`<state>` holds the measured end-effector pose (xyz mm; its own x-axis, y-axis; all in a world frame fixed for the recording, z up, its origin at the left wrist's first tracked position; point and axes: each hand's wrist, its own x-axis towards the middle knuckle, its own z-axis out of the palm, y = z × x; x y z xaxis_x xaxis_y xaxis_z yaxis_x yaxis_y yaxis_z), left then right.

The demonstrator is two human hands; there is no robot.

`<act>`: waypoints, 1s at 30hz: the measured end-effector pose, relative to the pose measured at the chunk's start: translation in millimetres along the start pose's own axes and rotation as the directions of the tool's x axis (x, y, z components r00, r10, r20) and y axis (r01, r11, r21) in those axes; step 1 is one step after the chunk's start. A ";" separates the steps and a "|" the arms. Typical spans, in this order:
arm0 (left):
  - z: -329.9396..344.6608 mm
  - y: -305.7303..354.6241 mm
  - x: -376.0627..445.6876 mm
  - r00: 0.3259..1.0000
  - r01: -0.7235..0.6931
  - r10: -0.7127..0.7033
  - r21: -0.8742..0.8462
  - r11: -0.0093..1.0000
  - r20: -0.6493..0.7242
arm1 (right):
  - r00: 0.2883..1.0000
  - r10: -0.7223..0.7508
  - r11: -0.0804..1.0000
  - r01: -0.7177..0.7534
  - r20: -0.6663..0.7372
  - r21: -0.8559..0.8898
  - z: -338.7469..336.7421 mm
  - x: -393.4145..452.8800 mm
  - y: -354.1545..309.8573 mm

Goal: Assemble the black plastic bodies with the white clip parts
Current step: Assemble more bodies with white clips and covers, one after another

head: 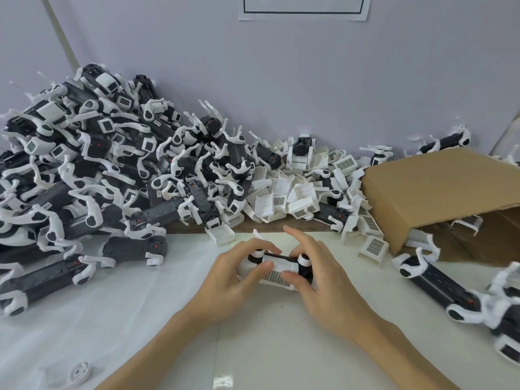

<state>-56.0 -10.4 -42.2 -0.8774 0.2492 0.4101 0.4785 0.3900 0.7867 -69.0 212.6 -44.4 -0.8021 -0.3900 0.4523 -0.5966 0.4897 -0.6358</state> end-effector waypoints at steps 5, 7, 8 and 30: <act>0.9 2.4 2.1 0.999 0.031 -0.031 0.038 0.999 -0.014 | 0.997 0.070 0.994 -0.066 -0.045 0.091 -5.4 3.5 -0.6; 4.1 1.6 1.2 0.993 -0.040 0.066 0.255 0.966 -0.093 | 0.984 0.144 0.961 -0.113 -0.107 0.254 -10.2 6.9 -4.5; 5.5 1.8 0.7 0.988 -0.078 0.119 0.350 0.934 -0.096 | 0.970 0.213 0.913 -0.155 -0.117 0.376 -13.6 9.5 -6.8; 6.0 5.1 0.3 0.988 -0.108 0.110 0.029 0.994 -0.104 | 0.997 0.010 0.996 -0.017 -0.077 -0.092 -7.4 1.7 -14.0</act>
<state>-53.5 -3.0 -40.9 -0.8182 0.1975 0.5400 0.5712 0.3868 0.7240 -62.2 210.8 -30.2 -0.8075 -0.3244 0.4927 -0.5830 0.5660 -0.5828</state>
